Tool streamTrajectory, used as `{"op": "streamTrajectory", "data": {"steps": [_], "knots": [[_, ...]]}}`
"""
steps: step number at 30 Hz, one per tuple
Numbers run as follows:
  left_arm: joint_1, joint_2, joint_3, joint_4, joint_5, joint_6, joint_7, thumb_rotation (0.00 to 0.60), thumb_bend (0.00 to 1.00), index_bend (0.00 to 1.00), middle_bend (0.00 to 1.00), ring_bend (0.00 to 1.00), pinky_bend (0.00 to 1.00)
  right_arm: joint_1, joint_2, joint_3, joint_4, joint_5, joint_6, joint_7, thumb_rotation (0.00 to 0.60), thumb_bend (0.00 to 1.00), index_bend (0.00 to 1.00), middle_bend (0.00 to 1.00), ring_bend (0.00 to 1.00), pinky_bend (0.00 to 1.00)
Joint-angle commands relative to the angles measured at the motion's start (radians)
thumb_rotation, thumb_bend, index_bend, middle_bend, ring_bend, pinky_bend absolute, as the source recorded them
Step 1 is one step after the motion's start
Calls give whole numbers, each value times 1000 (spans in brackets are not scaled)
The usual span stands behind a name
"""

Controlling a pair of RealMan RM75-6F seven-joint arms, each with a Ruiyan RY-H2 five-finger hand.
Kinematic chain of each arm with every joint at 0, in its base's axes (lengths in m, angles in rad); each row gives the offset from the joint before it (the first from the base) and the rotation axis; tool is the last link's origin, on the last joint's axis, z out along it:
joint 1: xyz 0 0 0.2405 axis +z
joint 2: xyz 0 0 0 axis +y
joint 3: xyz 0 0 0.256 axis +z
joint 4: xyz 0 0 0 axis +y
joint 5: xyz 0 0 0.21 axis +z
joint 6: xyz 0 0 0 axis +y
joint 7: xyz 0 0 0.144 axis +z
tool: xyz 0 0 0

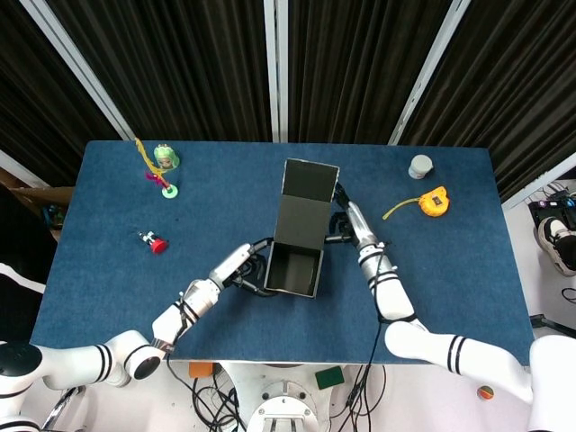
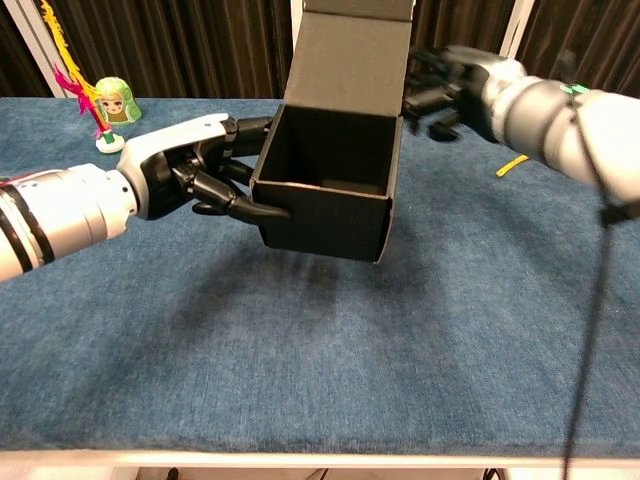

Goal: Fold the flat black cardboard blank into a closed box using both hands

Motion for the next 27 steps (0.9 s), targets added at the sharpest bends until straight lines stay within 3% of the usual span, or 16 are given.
{"op": "streamTrajectory", "data": {"steps": [1,7,12,15,18,22,27], "knots": [[-5,-11,-2,17,-23,-30,25,600,63,505,541,693,991,35,-37,57,-26,7,9,1,600,46,33,238,690,1000],[-9,-31,-6,65,-68,-88,45,600,63,502,535,692,991,27,16,41,-170,-45,-23,-7,600,11,33,281,706,1000],[-13,-53,-21,110,-123,-141,78,600,63,472,508,691,991,28,71,-42,-275,-54,-48,-105,600,0,33,318,715,1000],[-4,-78,-46,132,-172,-146,109,600,63,460,502,691,980,54,109,-106,-305,-63,-49,-232,600,0,42,328,721,1000],[3,-100,-65,152,-212,-143,151,600,62,438,495,691,958,85,108,-159,-313,-63,36,-416,600,0,79,330,724,1000],[7,-112,-83,163,-249,-155,204,600,63,362,414,691,962,114,61,-191,-306,-49,172,-614,600,0,133,343,737,1000],[14,-116,-87,168,-259,-145,276,600,62,205,298,691,970,138,4,-199,-271,-19,227,-723,600,0,179,346,740,1000]]}}
